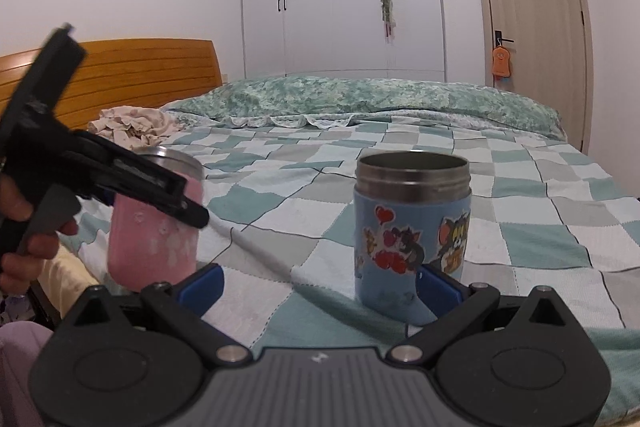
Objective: Flip cup upright
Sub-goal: 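Carry the pink cup with the left gripper and set it upright beside the blue cup, then open the left gripper and pull it back from the pink cup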
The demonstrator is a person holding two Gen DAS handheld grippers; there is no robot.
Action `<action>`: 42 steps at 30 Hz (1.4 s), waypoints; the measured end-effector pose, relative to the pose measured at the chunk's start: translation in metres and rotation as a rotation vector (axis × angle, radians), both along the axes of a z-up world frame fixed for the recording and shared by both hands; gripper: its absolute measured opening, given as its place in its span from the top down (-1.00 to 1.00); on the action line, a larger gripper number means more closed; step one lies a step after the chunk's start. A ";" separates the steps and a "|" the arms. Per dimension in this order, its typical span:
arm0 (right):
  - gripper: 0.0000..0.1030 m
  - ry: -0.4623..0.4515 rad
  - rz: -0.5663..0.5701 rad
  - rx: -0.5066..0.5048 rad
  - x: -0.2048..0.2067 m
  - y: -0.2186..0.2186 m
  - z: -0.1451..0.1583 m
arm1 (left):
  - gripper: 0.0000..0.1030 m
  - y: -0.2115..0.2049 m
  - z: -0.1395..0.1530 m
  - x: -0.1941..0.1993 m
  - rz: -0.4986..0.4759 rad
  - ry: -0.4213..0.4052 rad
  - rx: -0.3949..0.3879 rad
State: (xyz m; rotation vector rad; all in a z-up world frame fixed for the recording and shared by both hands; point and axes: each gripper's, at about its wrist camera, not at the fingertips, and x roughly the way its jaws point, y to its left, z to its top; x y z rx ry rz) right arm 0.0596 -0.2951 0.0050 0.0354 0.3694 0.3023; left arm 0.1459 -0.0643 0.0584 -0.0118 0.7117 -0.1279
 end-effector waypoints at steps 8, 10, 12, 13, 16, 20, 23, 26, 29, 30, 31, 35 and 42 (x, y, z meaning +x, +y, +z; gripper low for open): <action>-0.99 -0.033 -0.054 0.019 -0.007 -0.007 0.000 | -0.66 -0.027 0.029 -0.006 -0.077 -0.196 -0.003; -0.99 -0.043 -0.075 0.023 -0.007 -0.012 0.001 | -0.66 -0.043 0.030 -0.001 -0.102 -0.228 -0.006; -0.99 -0.051 -0.093 0.023 -0.008 -0.016 0.000 | -0.66 -0.062 0.025 0.005 -0.128 -0.254 -0.002; -0.99 -0.055 -0.104 0.021 -0.008 -0.019 -0.001 | -0.66 -0.070 0.021 0.008 -0.139 -0.261 0.006; -0.99 -0.056 -0.127 0.020 -0.008 -0.029 -0.004 | -0.67 -0.087 -0.001 0.015 -0.157 -0.261 0.037; -0.99 -0.047 -0.143 0.021 -0.007 -0.038 -0.008 | -0.66 -0.093 -0.039 0.027 -0.157 -0.217 0.056; -0.99 -0.044 -0.150 0.021 -0.006 -0.042 -0.011 | -0.67 -0.095 -0.040 0.025 -0.176 -0.251 0.065; -0.99 -0.046 -0.151 0.018 -0.005 -0.042 -0.012 | -0.86 -0.094 -0.035 0.024 -0.191 -0.257 0.065; -0.99 -0.057 -0.148 0.016 -0.008 -0.036 -0.008 | -1.00 -0.086 -0.023 0.011 -0.184 -0.331 0.055; -0.98 -0.065 -0.146 0.013 -0.009 -0.035 -0.007 | -1.00 -0.082 -0.016 0.005 -0.185 -0.349 0.055; -0.99 -0.071 -0.143 0.010 -0.010 -0.034 -0.005 | -1.00 -0.080 -0.010 0.001 -0.184 -0.361 0.054; -0.99 -0.109 -0.131 0.000 -0.020 -0.025 0.006 | -1.00 -0.053 0.020 -0.027 -0.154 -0.445 0.033; -0.99 -0.193 -0.079 -0.011 -0.038 0.003 0.027 | -1.00 0.004 0.054 -0.068 -0.052 -0.537 0.016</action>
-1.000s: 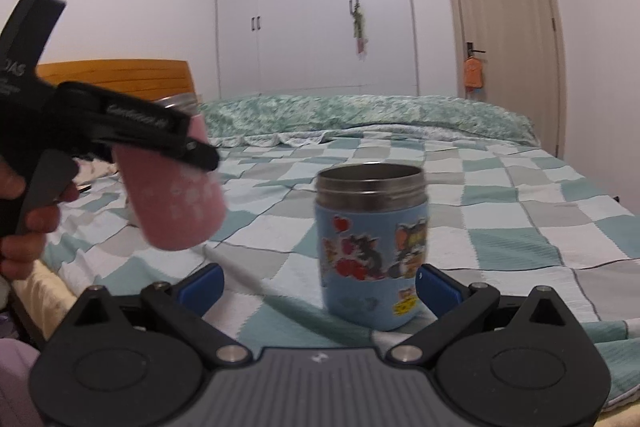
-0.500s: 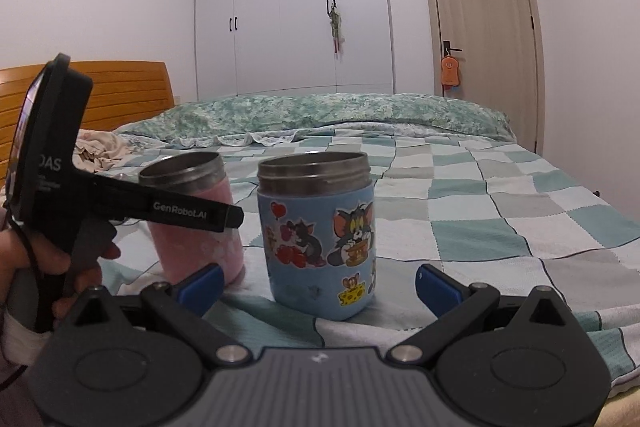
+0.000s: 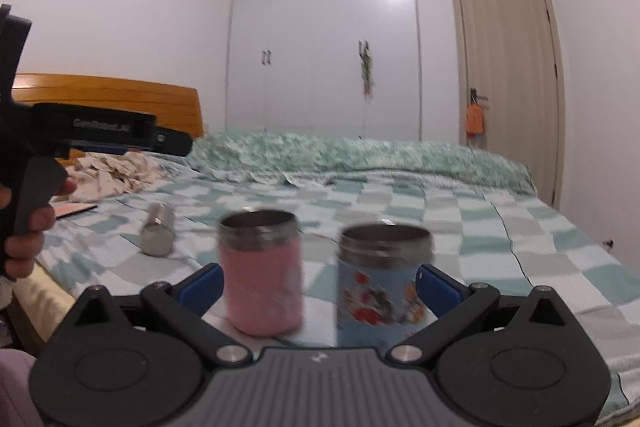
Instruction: Flip cup upright
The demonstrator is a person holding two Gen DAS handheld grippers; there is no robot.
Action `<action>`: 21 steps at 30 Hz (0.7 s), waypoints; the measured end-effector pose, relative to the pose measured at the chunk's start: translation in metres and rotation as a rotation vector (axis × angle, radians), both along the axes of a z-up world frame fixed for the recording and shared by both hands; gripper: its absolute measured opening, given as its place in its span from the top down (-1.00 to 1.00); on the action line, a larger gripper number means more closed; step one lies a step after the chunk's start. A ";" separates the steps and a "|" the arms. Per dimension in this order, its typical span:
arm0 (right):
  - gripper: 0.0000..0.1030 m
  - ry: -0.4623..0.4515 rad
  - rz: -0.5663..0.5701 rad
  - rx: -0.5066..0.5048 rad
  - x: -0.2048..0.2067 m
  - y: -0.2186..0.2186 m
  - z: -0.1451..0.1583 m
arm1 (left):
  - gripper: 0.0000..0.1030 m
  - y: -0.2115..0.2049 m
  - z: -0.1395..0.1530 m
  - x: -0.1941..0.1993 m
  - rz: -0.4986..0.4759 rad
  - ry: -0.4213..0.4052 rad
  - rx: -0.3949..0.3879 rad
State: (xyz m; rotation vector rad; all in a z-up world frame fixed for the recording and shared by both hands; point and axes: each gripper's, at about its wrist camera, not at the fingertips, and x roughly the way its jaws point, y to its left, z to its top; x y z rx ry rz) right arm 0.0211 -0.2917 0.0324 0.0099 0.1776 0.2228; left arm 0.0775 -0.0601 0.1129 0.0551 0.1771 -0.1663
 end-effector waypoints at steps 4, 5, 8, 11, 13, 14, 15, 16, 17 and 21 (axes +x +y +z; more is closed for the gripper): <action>-0.99 -0.038 0.019 0.008 -0.013 0.021 0.006 | -1.00 0.031 -0.001 -0.025 0.050 -0.022 -0.025; -0.99 -0.043 0.023 0.008 -0.016 0.026 0.007 | -1.00 0.037 -0.002 -0.030 0.058 -0.023 -0.027; -0.99 -0.057 0.023 0.005 -0.024 0.037 0.007 | -1.00 0.054 -0.012 -0.049 0.079 -0.038 -0.030; -0.99 -0.088 0.005 0.004 -0.035 0.046 0.005 | -1.00 0.065 -0.023 -0.063 0.095 -0.057 -0.039; -1.00 -0.119 -0.022 0.000 -0.041 0.047 0.001 | -1.00 0.071 -0.034 -0.071 0.111 -0.072 -0.045; -1.00 -0.129 -0.034 -0.004 -0.044 0.047 -0.001 | -1.00 0.073 -0.038 -0.074 0.116 -0.078 -0.047; -1.00 -0.141 -0.047 -0.010 -0.047 0.047 -0.004 | -1.00 0.075 -0.044 -0.077 0.124 -0.084 -0.046; -1.00 -0.152 -0.061 -0.018 -0.050 0.047 -0.007 | -1.00 0.075 -0.049 -0.080 0.133 -0.089 -0.042; -1.00 -0.162 -0.076 -0.026 -0.053 0.046 -0.011 | -1.00 0.075 -0.054 -0.082 0.138 -0.095 -0.039; -1.00 -0.191 -0.130 -0.048 -0.060 0.039 -0.021 | -1.00 0.075 -0.072 -0.089 0.157 -0.111 -0.035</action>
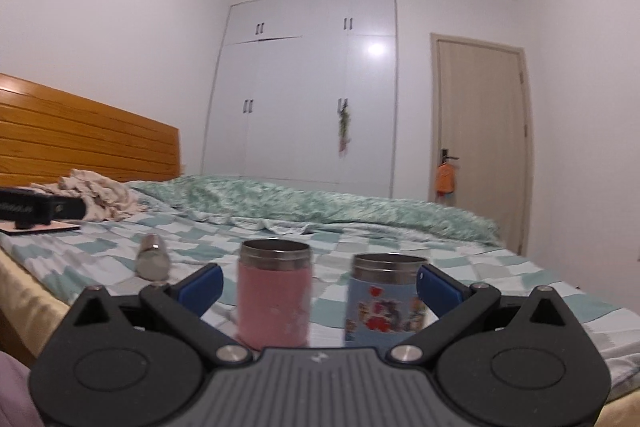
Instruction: Flip cup upright
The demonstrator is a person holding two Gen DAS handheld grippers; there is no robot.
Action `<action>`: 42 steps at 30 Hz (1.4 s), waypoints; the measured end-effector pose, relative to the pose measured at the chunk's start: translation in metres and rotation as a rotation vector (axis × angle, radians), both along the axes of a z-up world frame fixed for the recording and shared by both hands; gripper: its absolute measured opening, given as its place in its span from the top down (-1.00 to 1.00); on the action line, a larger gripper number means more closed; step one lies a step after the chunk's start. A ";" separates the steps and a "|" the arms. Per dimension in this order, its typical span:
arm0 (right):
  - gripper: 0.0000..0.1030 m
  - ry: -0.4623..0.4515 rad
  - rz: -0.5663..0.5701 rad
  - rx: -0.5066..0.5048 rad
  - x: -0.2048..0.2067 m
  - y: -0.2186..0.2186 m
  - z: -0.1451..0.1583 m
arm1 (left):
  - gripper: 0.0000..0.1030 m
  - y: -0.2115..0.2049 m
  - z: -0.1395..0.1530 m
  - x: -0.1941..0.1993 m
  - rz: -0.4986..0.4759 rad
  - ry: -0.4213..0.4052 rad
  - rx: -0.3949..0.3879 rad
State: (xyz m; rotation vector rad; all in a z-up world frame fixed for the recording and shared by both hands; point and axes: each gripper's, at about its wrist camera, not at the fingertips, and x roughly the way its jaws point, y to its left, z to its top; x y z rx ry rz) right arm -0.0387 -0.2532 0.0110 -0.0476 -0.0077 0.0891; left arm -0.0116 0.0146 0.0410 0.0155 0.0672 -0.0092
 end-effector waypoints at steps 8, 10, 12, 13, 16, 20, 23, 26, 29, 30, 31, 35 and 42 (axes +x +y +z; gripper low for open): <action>-1.00 -0.041 -0.042 -0.044 -0.008 -0.008 -0.030 | -1.00 -0.011 -0.038 -0.005 0.051 -0.026 0.051; -1.00 -0.052 -0.044 -0.032 -0.009 -0.010 -0.030 | -1.00 -0.013 -0.040 -0.004 0.055 -0.020 0.051; -1.00 -0.057 -0.042 -0.019 -0.010 -0.013 -0.032 | -1.00 -0.011 -0.040 -0.005 0.051 -0.033 0.044; -1.00 -0.056 -0.044 -0.018 -0.010 -0.014 -0.032 | -1.00 -0.011 -0.040 -0.006 0.052 -0.034 0.043; -1.00 -0.057 -0.047 -0.017 -0.009 -0.014 -0.033 | -1.00 -0.008 -0.042 -0.005 0.055 -0.035 0.041; -1.00 -0.057 -0.045 -0.022 -0.011 -0.014 -0.034 | -1.00 -0.009 -0.042 -0.005 0.052 -0.039 0.043; -1.00 -0.056 -0.044 -0.027 -0.008 -0.013 -0.033 | -1.00 -0.008 -0.042 -0.004 0.052 -0.035 0.040; -1.00 -0.055 -0.044 -0.027 -0.008 -0.013 -0.033 | -1.00 -0.007 -0.042 -0.004 0.050 -0.036 0.037; -1.00 -0.054 -0.043 -0.028 -0.007 -0.013 -0.033 | -1.00 -0.007 -0.042 -0.004 0.049 -0.034 0.039; -1.00 -0.054 -0.043 -0.027 -0.007 -0.013 -0.033 | -1.00 -0.007 -0.042 -0.004 0.048 -0.034 0.040; -1.00 -0.054 -0.043 -0.027 -0.007 -0.014 -0.033 | -1.00 -0.006 -0.042 -0.005 0.047 -0.034 0.039; -1.00 -0.054 -0.043 -0.028 -0.008 -0.014 -0.034 | -1.00 -0.007 -0.042 -0.005 0.047 -0.035 0.038; -1.00 -0.054 -0.043 -0.028 -0.008 -0.014 -0.034 | -1.00 -0.006 -0.042 -0.006 0.041 -0.045 0.038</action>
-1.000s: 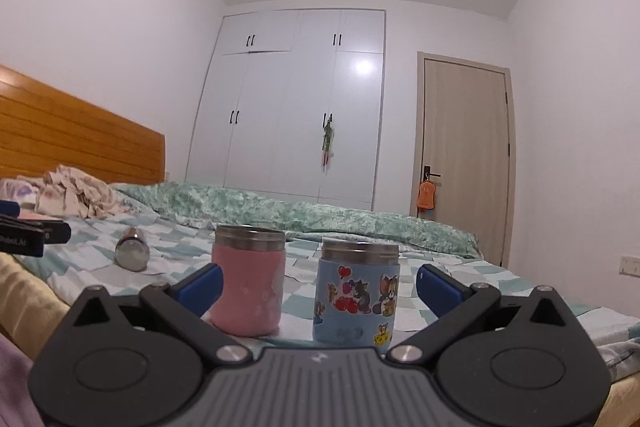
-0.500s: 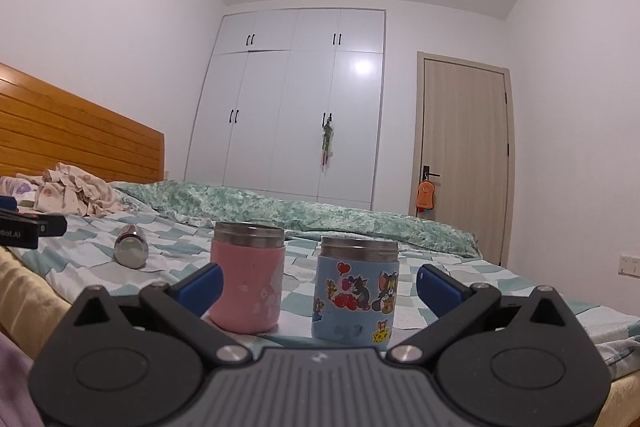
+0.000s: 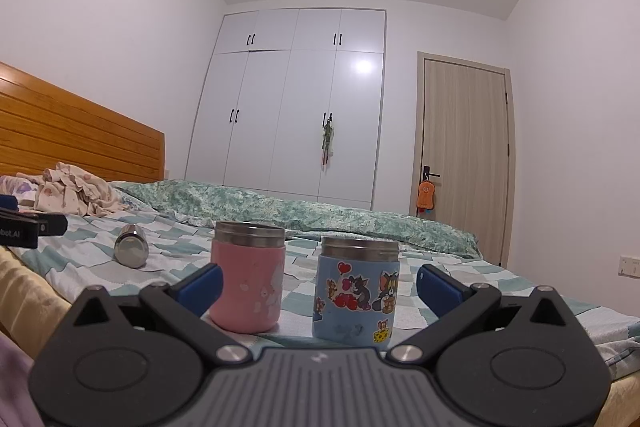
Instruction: Flip cup upright
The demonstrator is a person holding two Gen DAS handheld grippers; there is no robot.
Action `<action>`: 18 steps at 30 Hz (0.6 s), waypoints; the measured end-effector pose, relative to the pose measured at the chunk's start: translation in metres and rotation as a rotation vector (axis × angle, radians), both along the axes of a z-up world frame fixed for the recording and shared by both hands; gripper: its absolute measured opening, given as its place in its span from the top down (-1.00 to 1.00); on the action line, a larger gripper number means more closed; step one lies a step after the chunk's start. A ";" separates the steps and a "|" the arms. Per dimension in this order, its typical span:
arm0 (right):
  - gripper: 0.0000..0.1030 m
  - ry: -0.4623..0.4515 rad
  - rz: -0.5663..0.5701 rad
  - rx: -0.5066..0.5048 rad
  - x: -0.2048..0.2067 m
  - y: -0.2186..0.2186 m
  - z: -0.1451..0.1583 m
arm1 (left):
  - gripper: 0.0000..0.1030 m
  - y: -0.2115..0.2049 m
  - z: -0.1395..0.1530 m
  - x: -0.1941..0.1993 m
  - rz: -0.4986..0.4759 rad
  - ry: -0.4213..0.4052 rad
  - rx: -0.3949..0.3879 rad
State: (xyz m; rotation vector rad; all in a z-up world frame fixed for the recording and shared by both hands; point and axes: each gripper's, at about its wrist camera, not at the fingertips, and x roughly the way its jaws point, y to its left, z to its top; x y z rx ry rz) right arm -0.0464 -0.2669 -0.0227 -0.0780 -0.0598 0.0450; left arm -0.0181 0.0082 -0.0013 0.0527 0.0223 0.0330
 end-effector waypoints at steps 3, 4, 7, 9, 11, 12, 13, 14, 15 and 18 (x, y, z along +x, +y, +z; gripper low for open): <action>-1.00 -0.001 0.001 -0.001 0.000 0.000 0.000 | -1.00 0.000 0.000 -0.001 -0.002 -0.005 -0.003; -1.00 -0.001 0.001 -0.001 0.000 0.000 0.000 | -1.00 0.001 0.000 -0.002 -0.002 -0.006 -0.004; -1.00 -0.001 0.001 -0.001 0.000 0.000 0.000 | -1.00 0.002 -0.001 -0.003 -0.004 -0.009 -0.005; -1.00 -0.001 0.001 -0.001 0.000 0.000 0.000 | -1.00 0.001 -0.001 -0.002 -0.005 -0.009 -0.005; -1.00 -0.001 0.001 -0.001 0.000 0.000 0.000 | -1.00 0.002 0.000 -0.003 -0.005 -0.010 -0.006; -1.00 -0.001 0.000 -0.002 0.000 0.000 0.000 | -1.00 0.002 0.000 -0.003 -0.006 -0.011 -0.006; -1.00 -0.002 0.000 -0.002 0.000 0.000 0.000 | -1.00 0.002 -0.001 -0.003 -0.005 -0.012 -0.006; -1.00 -0.003 0.001 -0.003 -0.001 0.000 0.000 | -1.00 0.002 -0.001 -0.003 -0.006 -0.012 -0.006; -1.00 -0.002 0.001 -0.004 -0.001 0.000 0.000 | -1.00 0.002 -0.001 -0.003 -0.007 -0.012 -0.007; -1.00 -0.003 0.001 -0.004 -0.001 0.000 0.000 | -1.00 0.002 -0.001 -0.003 -0.007 -0.012 -0.006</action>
